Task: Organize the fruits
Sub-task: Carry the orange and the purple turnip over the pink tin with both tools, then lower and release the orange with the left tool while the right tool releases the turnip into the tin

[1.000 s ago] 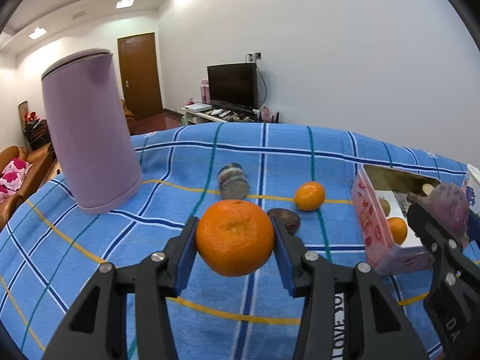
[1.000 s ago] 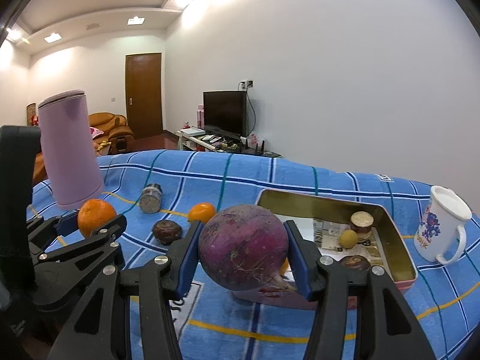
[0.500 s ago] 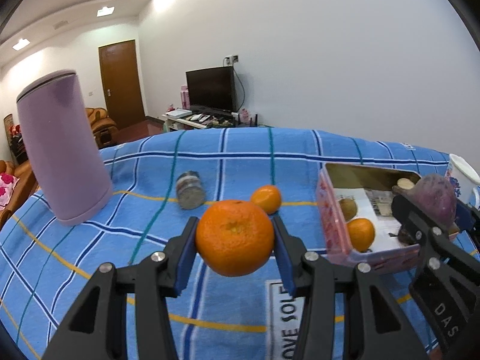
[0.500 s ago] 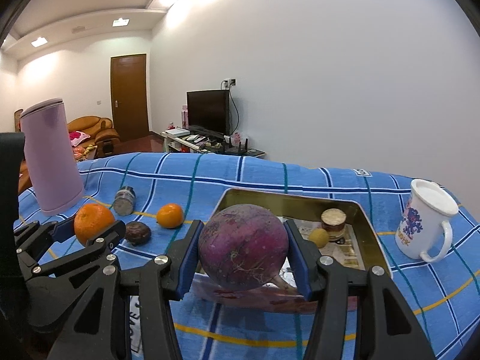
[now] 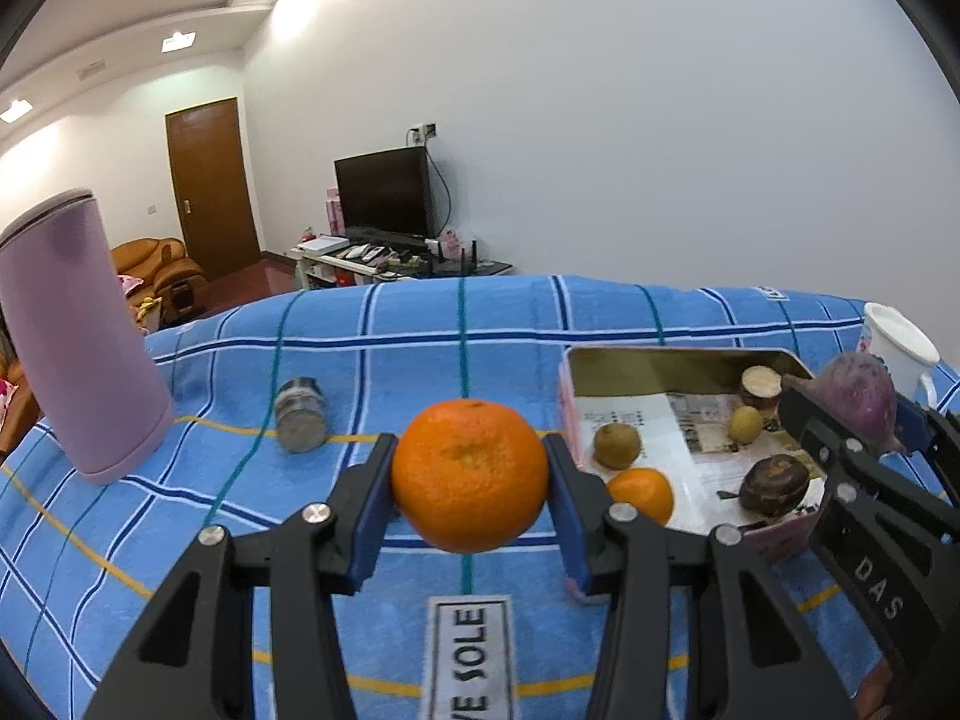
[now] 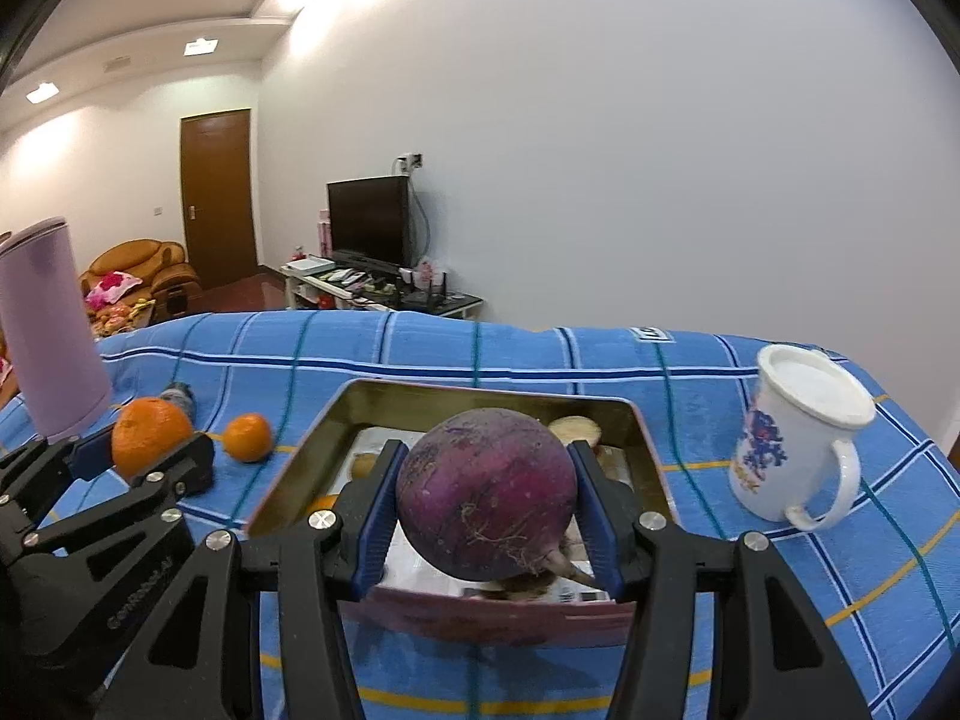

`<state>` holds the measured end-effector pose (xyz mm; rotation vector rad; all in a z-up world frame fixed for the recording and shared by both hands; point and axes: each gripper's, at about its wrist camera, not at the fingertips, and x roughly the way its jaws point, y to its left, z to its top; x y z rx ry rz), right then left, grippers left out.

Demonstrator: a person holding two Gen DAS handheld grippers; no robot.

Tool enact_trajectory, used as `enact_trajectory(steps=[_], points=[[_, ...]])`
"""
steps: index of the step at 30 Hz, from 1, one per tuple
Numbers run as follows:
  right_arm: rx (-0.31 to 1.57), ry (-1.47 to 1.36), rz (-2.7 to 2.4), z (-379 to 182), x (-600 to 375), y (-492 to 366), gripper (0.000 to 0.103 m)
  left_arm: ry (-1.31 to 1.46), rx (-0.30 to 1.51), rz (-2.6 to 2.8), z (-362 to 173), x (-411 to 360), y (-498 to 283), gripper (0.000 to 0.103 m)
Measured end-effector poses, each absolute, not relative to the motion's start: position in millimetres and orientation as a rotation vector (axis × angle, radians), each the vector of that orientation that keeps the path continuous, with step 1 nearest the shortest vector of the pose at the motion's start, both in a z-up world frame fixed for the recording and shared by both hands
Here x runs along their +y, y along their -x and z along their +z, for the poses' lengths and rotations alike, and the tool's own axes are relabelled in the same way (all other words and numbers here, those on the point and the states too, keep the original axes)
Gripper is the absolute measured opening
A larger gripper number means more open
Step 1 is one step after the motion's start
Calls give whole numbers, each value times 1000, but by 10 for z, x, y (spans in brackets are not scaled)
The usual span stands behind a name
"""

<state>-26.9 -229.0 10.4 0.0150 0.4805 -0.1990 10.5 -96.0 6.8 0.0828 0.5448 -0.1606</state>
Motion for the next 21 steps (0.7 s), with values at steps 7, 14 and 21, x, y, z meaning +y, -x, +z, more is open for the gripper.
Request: enact_trajectory(steps=[7,14,21], points=[[489,-22,-259,93,-2535,213,55,-90,540,-191,81,-1174,-159,49],[505,-26,-303,68,-2718,137,55,-96,546,-232,74,-1418,-207,49],[551,-11,-309,7,-2784,19,55,-102,565,-256,3,-1585,-294,49]])
